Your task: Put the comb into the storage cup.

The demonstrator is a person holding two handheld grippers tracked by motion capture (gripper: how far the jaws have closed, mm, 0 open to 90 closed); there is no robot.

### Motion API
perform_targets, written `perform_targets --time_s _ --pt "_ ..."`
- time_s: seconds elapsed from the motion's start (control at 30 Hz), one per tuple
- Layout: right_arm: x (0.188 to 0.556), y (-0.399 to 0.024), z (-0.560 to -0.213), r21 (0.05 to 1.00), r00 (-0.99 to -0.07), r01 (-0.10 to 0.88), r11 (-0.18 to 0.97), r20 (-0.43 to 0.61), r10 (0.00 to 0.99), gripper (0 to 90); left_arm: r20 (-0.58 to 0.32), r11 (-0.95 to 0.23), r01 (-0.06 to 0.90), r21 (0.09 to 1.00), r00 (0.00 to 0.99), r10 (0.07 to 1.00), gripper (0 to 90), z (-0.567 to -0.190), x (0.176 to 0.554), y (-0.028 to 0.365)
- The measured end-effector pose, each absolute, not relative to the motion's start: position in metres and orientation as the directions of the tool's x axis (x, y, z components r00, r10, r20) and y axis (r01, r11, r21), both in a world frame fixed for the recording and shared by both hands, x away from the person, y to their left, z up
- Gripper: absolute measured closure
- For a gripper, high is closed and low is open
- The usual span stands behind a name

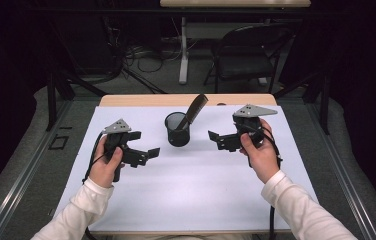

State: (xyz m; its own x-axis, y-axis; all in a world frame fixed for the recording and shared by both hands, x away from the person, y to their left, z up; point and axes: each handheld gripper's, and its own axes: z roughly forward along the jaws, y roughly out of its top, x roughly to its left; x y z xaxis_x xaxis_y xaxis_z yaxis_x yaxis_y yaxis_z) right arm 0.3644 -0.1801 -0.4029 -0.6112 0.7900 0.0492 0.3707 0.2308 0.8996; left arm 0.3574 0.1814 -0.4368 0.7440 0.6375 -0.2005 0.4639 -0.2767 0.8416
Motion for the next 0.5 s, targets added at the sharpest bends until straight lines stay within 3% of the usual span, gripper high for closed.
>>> perform_targets --time_s 0.5 --pt "0.349 -0.195 -0.417 0.886 -0.604 0.392 0.248 0.044 0.796 0.0 -0.189 -0.293 0.475 0.83 0.733 0.653 0.5 -0.439 0.348 0.199"
